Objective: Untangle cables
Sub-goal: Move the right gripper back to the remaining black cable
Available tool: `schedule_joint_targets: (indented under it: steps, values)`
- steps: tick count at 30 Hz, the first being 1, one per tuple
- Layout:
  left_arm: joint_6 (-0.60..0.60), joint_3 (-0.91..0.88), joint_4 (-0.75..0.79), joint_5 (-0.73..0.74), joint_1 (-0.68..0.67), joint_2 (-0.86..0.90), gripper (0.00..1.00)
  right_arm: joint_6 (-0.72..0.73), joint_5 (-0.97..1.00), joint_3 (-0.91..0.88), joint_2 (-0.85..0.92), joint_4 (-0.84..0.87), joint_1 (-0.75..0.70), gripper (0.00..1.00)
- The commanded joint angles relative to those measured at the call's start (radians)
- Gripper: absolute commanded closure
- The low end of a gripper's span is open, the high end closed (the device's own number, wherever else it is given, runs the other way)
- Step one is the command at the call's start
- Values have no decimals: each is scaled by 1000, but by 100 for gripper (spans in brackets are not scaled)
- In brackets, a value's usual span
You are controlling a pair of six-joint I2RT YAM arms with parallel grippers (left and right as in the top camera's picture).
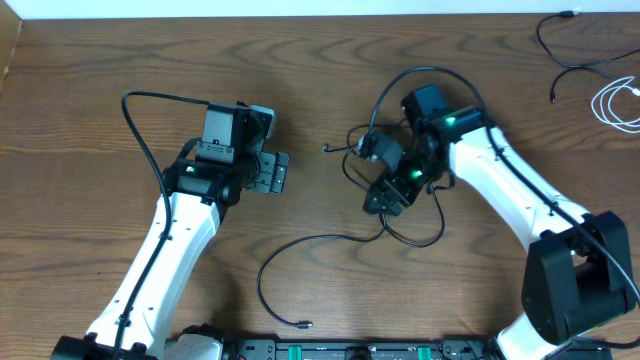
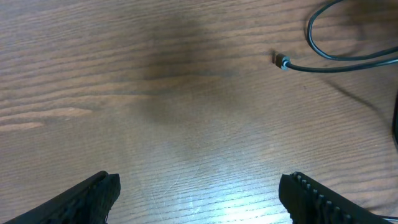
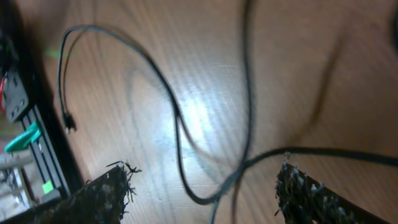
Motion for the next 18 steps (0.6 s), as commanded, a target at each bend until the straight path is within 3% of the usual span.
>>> schedule_joint_targets:
  steps: [1, 7, 15, 17, 18]
  values:
    - [-5, 9, 0, -13, 4, 4, 13, -51, 1, 2, 2, -4, 31, 24]
    - [-5, 9, 0, -13, 4, 4, 13, -51, 40, -28, 3, 26, 57, 22]
    - [-5, 9, 0, -13, 4, 4, 13, 28, 40, -157, 4, 198, 58, 20]
    - [-5, 9, 0, -13, 4, 4, 13, 44, 39, -176, 4, 220, 58, 26]
    - [-5, 9, 0, -13, 4, 4, 13, 50, 40, -180, 4, 226, 58, 36]
